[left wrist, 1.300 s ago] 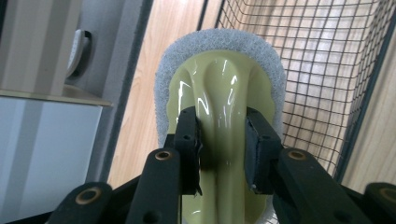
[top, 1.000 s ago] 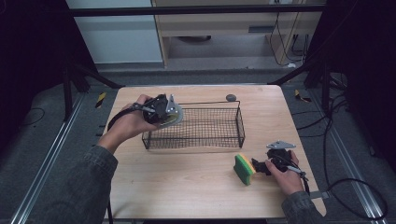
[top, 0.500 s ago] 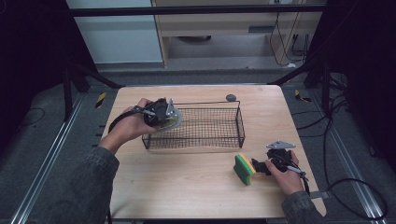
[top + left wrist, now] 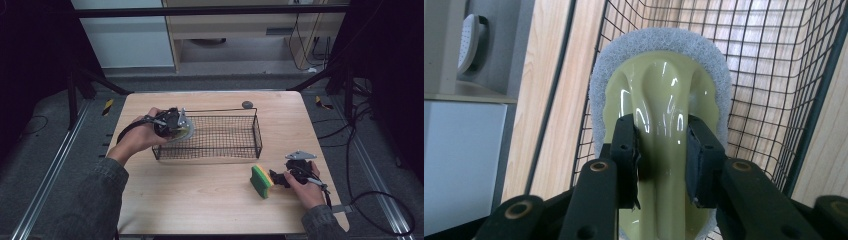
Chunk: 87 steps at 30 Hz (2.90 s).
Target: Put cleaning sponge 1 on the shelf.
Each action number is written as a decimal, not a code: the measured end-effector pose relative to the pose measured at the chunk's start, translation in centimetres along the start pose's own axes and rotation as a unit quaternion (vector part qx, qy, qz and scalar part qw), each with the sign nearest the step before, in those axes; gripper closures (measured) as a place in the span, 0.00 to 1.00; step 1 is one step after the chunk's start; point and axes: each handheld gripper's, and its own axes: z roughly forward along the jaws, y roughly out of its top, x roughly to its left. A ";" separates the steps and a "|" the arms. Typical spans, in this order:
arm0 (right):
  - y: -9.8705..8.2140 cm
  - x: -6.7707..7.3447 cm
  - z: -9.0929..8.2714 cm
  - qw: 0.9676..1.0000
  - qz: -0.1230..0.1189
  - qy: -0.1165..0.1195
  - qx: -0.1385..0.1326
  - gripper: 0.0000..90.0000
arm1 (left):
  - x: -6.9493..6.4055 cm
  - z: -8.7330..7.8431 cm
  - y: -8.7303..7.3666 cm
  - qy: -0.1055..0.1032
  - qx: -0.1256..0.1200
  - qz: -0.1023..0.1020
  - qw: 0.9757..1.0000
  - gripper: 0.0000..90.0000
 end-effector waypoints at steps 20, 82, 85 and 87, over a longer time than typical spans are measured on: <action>0.0 0.0 0.0 1.000 0.000 0.000 0.000 0.00 | -0.4 1.9 -0.7 -0.018 0.006 -0.009 1.000 0.78; 0.0 0.0 0.0 1.000 0.004 0.003 0.002 0.00 | 0.0 2.2 -1.5 -0.034 -0.034 -0.086 0.995 0.60; 0.0 0.0 0.0 1.000 0.004 0.003 0.002 0.00 | 0.2 1.3 -1.5 -0.016 -0.045 -0.097 0.994 0.56; 0.0 0.0 0.0 1.000 0.003 0.003 0.002 0.00 | 0.4 0.6 -1.5 0.006 -0.051 -0.113 0.992 0.45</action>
